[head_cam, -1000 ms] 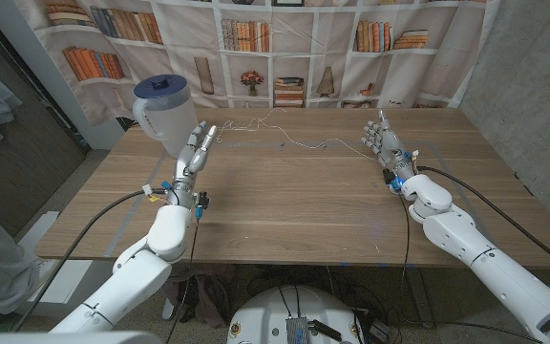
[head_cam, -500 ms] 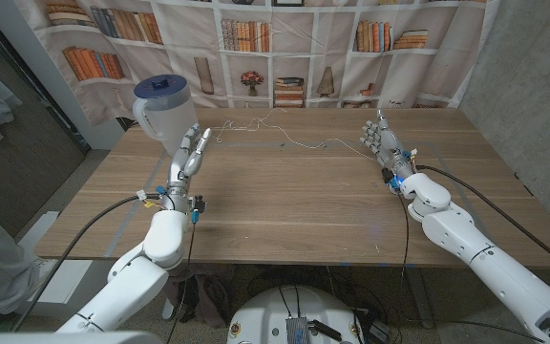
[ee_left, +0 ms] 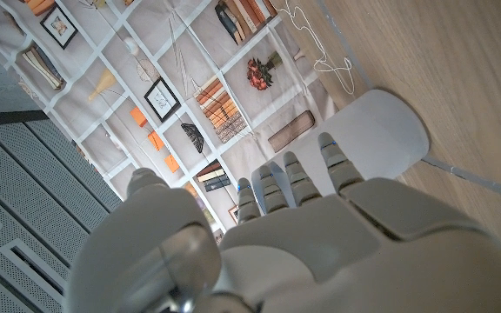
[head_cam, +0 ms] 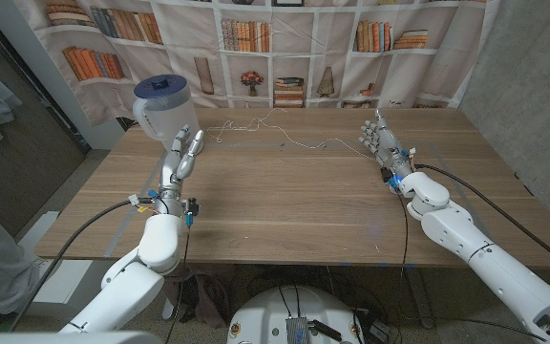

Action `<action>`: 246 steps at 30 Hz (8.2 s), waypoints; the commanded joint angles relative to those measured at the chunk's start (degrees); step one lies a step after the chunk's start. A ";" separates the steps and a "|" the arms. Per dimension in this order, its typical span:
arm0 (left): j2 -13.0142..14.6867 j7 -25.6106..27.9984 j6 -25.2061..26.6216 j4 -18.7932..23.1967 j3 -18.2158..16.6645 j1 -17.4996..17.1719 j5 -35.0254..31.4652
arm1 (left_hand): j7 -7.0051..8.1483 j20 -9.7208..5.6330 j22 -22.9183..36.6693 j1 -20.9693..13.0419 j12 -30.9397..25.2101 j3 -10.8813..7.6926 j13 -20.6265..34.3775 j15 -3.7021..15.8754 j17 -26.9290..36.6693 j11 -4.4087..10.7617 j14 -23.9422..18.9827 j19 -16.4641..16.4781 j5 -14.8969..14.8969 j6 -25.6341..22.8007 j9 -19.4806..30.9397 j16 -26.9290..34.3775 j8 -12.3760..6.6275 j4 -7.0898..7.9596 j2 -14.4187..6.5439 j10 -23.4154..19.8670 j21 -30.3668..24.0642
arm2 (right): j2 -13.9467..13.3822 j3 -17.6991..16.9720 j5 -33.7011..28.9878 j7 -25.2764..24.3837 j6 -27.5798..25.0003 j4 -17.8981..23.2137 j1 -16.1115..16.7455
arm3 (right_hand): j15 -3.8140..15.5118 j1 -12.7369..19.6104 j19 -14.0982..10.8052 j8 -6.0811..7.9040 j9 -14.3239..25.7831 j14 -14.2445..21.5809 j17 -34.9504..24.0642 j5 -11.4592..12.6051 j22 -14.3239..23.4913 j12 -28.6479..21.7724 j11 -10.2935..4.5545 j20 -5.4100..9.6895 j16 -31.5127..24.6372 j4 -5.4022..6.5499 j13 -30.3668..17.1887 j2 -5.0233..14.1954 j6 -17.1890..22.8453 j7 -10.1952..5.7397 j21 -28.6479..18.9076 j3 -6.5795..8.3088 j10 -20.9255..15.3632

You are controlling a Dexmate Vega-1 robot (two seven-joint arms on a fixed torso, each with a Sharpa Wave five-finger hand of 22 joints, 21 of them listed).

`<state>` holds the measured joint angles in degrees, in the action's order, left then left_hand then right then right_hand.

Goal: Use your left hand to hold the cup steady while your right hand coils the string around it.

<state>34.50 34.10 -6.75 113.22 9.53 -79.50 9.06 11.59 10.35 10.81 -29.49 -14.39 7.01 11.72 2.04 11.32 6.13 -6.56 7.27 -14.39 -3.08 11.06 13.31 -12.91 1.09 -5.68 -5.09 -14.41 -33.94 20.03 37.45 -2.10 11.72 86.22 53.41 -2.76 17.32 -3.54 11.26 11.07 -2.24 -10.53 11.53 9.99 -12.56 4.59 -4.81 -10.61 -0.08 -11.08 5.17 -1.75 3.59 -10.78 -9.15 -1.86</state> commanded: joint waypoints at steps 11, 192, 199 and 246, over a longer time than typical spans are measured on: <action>-2.94 2.55 0.23 1.23 -4.46 -3.35 -1.29 | -1.25 -0.04 0.15 -0.66 0.16 0.29 0.20 0.18 0.32 0.19 -0.67 0.26 -0.16 2.63 0.36 -0.45 1.23 -0.27 -0.15 -0.49 0.37 | 0.26 0.31 -0.12 1.05 -0.09 -1.28 -1.03 | 0.21 0.59 -0.16 0.16 0.07 0.15 -0.19 -0.13 0.22 -0.23 0.04 -0.19 -0.27 -0.26 -0.08 -0.08 -0.34 0.48 -0.30 -0.02 -0.32; 4.09 5.52 6.21 -17.41 -7.02 13.15 -1.77 | -4.60 -11.71 -0.41 -17.22 0.02 -4.12 1.20 5.86 -0.06 2.97 -9.39 9.15 0.76 -7.58 3.16 -0.52 -5.72 -8.41 -0.23 -10.92 1.55 | -0.57 0.90 0.82 2.39 -2.76 -1.32 -1.71 | 0.23 0.42 -0.07 0.35 0.00 0.20 -0.29 -0.40 0.24 -0.41 -0.08 -0.32 -0.29 -0.57 -0.12 0.48 0.91 0.48 -0.29 0.37 -0.94; 4.23 5.37 6.37 -18.32 -6.47 14.28 -1.23 | -4.40 -11.76 -0.37 -17.08 -0.03 -4.02 1.28 5.89 0.03 3.06 -9.61 9.29 0.81 -7.96 3.28 -0.51 -6.00 -8.28 -0.17 -11.14 1.55 | -0.39 0.98 0.79 2.43 -2.73 -1.67 -1.99 | 0.22 0.42 -0.07 0.33 0.00 0.21 -0.28 -0.40 0.24 -0.40 -0.15 -0.30 -0.29 -0.58 -0.12 0.49 0.90 0.48 -0.29 0.38 -0.92; 4.82 4.29 4.84 -25.05 -1.16 20.99 0.54 | -4.46 -12.15 0.78 -16.62 -5.43 -3.88 3.77 8.90 3.42 5.78 -19.37 14.69 1.14 -16.00 5.51 1.75 -12.47 -6.97 -1.77 -22.30 -0.75 | 0.46 1.28 0.51 2.36 -2.71 -3.55 -3.28 | 0.23 0.04 -0.05 0.28 0.00 0.16 -0.30 -0.42 0.24 -0.39 -0.06 -0.32 -0.27 -0.53 -0.12 0.30 0.96 0.47 -0.29 0.25 -0.94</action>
<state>39.50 38.54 -1.72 89.42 7.02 -59.80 9.31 7.24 -1.73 11.35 -45.93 -18.84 3.13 14.98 2.52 14.17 11.91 -24.37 21.20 -13.30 -17.70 16.09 14.46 -24.32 -6.07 -6.91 -25.71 -14.84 -33.66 21.33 38.01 0.40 9.00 83.01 50.39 -2.76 18.00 -3.54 11.26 10.95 -2.24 -10.67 11.09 9.99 -12.56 4.39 -4.81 -10.61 -0.79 -11.07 5.39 -1.03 3.88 -10.78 -8.77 -2.68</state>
